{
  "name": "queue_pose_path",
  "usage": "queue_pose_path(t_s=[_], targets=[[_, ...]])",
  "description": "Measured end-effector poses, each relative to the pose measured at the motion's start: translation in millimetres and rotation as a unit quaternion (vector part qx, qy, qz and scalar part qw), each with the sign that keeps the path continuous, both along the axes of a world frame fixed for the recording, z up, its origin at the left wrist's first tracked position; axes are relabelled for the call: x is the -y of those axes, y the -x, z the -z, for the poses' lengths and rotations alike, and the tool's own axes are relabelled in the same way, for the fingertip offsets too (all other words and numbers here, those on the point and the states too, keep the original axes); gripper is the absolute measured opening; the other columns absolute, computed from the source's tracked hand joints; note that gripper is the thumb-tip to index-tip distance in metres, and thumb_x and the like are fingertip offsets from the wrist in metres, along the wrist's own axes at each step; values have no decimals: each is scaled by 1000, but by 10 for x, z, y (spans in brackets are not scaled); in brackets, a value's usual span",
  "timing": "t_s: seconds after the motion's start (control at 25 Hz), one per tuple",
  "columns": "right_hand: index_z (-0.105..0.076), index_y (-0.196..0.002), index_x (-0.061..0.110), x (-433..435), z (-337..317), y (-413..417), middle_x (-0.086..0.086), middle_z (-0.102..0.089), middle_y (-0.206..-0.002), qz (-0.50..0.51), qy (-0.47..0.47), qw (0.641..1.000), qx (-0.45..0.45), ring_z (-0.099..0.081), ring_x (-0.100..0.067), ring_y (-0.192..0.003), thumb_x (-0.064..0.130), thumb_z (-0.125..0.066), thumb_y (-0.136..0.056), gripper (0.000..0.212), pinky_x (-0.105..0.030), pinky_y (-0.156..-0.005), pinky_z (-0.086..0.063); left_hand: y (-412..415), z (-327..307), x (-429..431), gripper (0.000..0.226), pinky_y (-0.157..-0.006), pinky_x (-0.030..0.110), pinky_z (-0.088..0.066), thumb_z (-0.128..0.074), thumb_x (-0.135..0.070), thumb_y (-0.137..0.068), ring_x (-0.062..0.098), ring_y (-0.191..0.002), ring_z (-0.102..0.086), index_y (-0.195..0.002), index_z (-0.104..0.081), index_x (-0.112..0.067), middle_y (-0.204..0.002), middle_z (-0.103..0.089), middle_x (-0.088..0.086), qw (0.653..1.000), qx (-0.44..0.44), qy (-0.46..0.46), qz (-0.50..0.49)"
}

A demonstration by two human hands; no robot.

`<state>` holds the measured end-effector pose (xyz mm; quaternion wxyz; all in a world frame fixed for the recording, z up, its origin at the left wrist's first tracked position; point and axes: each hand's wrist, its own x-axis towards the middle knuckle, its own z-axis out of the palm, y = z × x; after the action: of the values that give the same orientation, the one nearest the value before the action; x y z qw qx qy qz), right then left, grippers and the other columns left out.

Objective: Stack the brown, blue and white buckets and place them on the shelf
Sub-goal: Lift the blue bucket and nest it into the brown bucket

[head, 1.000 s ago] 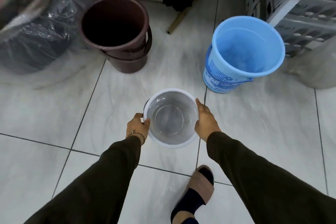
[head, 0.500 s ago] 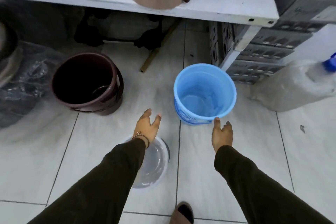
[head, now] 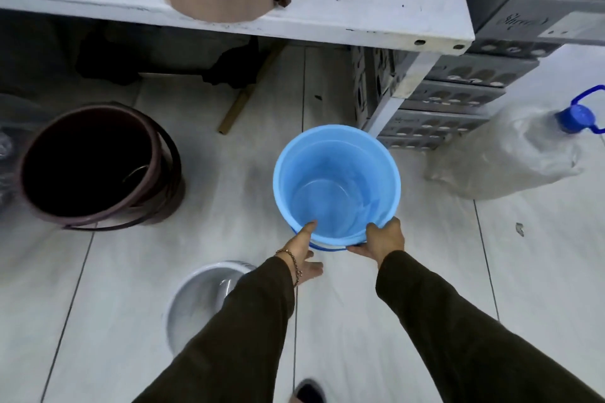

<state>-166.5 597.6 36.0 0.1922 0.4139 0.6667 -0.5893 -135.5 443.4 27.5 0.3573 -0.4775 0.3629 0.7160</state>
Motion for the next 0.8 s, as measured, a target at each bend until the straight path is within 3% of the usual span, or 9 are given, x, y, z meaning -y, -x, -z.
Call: queue_pose_path(t_s=[0.08,0.12,0.24,0.28,0.36,0.48,0.6,0.8], targets=[[-45,-120,17,22,-259,-163,-14,-55,-125,-18,-33,999,-31,-69,-44,-90,3,-44,-92,32,-37,-50,-61,-60,-140,164,58,-105,46,-44,-70,-44,-81,33,-104,-60,-129,-53,-15,-134,-56,14,995,-32,14,-94],[-44,-118,21,69,-438,-253,-12,-55,-123,-28,-39,998,-43,-70,-44,-87,5,-46,-92,30,-36,-49,-61,-83,-241,314,61,-102,46,-47,-72,-39,-81,32,-98,-63,-132,-53,-13,-128,-61,14,989,-49,33,-135],[-44,-117,29,332,-1044,-509,-9,-58,-117,-69,-22,994,-87,-75,-37,-74,8,-47,-95,30,-37,-51,-61,-181,-764,865,91,-103,45,-44,-78,-43,-73,29,-120,-56,-149,-35,-19,-140,-56,8,982,-91,103,-127],[-46,-116,31,482,-1270,-565,-8,-60,-115,-86,-15,991,-99,-76,-34,-71,9,-47,-96,30,-39,-52,-61,-234,-989,1070,98,-105,41,-40,-80,-47,-69,26,-125,-52,-151,-31,-22,-145,-53,4,980,-122,108,-119],[-47,-115,35,789,-1671,-664,-6,-63,-112,-116,0,986,-119,-77,-29,-70,11,-48,-97,30,-40,-51,-61,-372,-1361,1443,101,-112,47,-39,-82,-52,-63,24,-128,-54,-149,-34,-28,-144,-55,2,971,-190,76,-128],[-47,-118,41,1326,-2166,-676,-6,-64,-113,-170,9,974,-146,-77,-24,-73,13,-49,-99,33,-40,-49,-60,-590,-1822,2071,81,-102,55,-49,-79,-56,-64,27,-121,-62,-137,-49,-38,-133,-65,-1,963,-234,39,-126],[-44,-122,43,2058,-2541,-555,-8,-65,-113,-220,7,961,-169,-76,-25,-75,11,-47,-99,39,-40,-48,-60,-776,-2150,2807,74,-81,42,-58,-77,-48,-62,20,-115,-64,-131,-51,-38,-129,-65,-5,948,-233,155,-150],[-42,-118,43,3239,-2589,-277,-4,-61,-111,-286,6,944,-167,-70,-24,-90,10,-45,-97,39,-39,-48,-61,-888,-2181,3817,43,-57,29,-54,-71,-13,-84,14,-80,-65,-120,-48,-16,-115,-65,8,891,-178,334,-249]])
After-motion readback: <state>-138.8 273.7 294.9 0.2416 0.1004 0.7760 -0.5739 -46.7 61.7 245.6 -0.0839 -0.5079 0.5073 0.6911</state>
